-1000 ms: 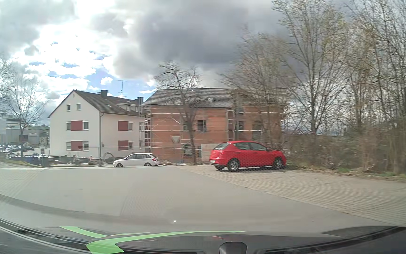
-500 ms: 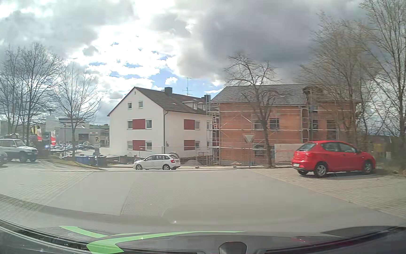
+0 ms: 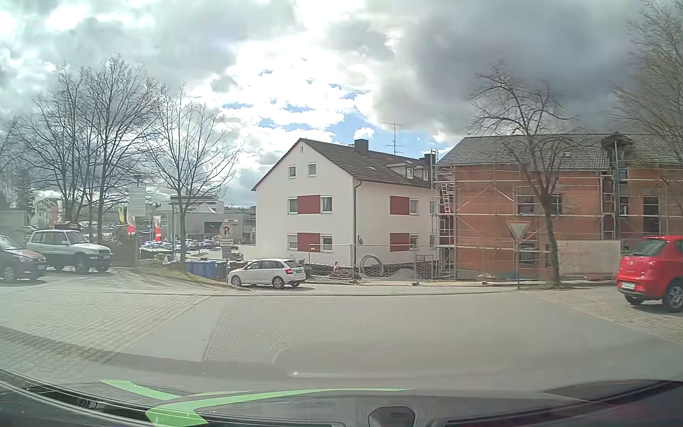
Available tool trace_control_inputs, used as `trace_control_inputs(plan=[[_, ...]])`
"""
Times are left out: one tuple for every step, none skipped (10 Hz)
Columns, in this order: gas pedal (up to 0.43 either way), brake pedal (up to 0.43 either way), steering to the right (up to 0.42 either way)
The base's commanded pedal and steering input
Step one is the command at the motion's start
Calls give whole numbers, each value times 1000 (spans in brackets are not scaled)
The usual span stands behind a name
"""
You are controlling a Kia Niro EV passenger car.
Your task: Follow the waypoints while adhering to traffic rules and regulations
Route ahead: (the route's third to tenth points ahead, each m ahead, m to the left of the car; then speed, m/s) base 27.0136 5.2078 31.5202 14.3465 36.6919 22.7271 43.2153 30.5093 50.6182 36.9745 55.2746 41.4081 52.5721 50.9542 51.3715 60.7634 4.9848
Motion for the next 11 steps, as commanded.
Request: trace_control_inputs(plan=[[0, 0, -179], [0, 0, -156], [0, 0, -133], [0, 0, -116], [0, 0, -95], [0, 0, -85], [0, 0, -71], [0, 0, -47], [0, 0, -28], [0, 0, -20], [0, 0, -14]])
